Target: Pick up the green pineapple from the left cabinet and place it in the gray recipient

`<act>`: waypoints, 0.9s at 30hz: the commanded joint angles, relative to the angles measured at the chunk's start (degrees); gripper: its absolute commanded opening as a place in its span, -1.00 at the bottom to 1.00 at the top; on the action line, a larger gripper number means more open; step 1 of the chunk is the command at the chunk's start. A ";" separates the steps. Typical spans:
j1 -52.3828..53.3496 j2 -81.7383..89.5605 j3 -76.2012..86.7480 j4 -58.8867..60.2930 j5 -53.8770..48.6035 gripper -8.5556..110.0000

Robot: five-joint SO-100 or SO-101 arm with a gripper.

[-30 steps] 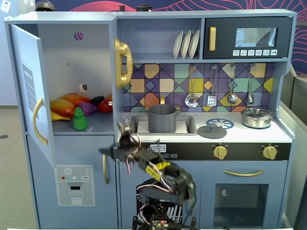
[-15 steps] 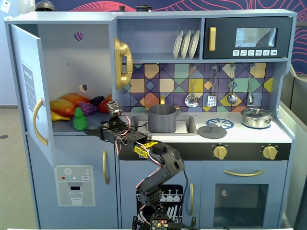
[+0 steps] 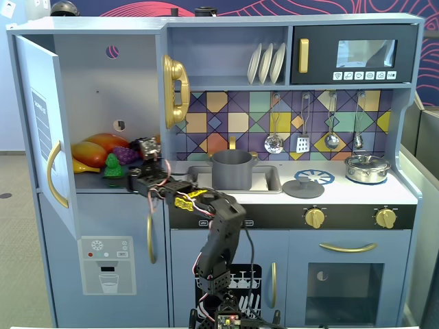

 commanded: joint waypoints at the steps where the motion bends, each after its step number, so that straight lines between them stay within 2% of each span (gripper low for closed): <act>1: -1.58 -5.10 -10.11 -2.46 0.70 -0.20; 3: -2.20 -7.82 -13.10 -2.46 -0.26 -0.27; 5: -2.81 -9.58 -15.12 -2.81 -1.49 -0.43; 8: -3.60 -10.02 -16.17 -3.60 -5.80 -0.86; 13: -4.83 -4.31 -13.45 -11.60 -5.54 -0.86; 19: -5.36 10.02 -1.23 -23.64 -7.47 -0.86; 27: -1.67 33.05 10.28 -24.43 -11.51 -0.86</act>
